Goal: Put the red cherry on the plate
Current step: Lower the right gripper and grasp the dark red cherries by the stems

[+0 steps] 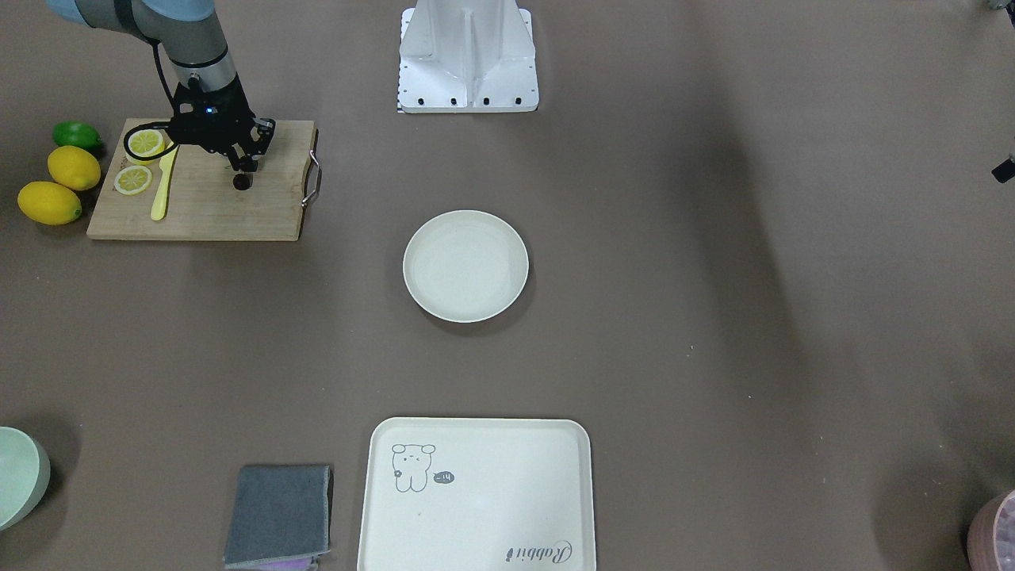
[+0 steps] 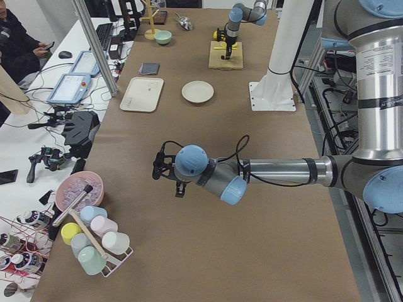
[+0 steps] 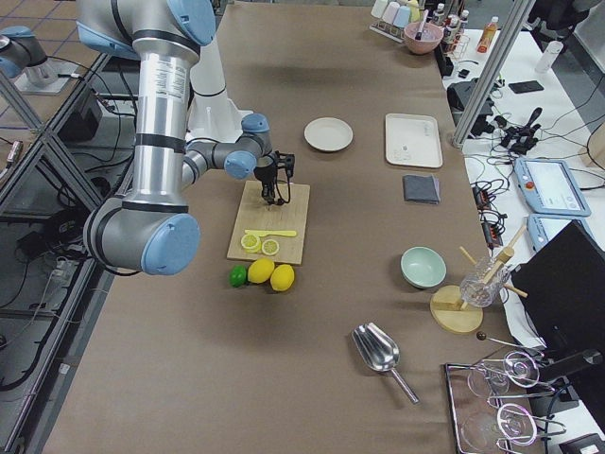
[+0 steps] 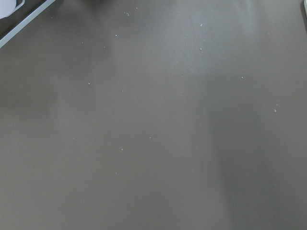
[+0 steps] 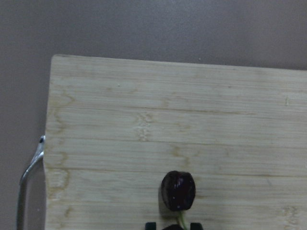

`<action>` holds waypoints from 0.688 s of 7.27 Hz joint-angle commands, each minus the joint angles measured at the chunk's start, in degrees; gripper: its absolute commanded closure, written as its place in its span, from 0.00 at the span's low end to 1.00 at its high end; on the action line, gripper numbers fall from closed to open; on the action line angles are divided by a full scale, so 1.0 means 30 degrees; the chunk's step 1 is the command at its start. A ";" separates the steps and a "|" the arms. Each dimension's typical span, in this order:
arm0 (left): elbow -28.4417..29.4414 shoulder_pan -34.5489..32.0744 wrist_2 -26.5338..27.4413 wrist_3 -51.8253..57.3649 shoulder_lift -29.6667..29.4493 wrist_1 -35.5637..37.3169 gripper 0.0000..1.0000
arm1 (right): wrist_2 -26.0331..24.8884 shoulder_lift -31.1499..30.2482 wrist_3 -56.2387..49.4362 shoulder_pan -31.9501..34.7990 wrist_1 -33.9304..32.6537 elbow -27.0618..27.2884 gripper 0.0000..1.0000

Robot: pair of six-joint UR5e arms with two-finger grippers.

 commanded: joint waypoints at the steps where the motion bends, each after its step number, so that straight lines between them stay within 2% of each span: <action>1: -0.0001 0.0009 0.0000 0.0000 -0.0004 0.0000 0.02 | -0.0081 -0.0112 -0.0053 -0.0026 0.0003 0.0028 1.00; 3: -0.0001 0.0009 0.0000 0.0000 -0.0004 0.0000 0.02 | 0.0325 -0.0142 -0.0199 0.0294 -0.0055 0.0726 1.00; 5: -0.0001 -0.0020 0.0000 0.0000 -0.0004 0.0000 0.02 | 0.2134 -0.0171 -0.0316 0.1870 -0.0376 0.1636 1.00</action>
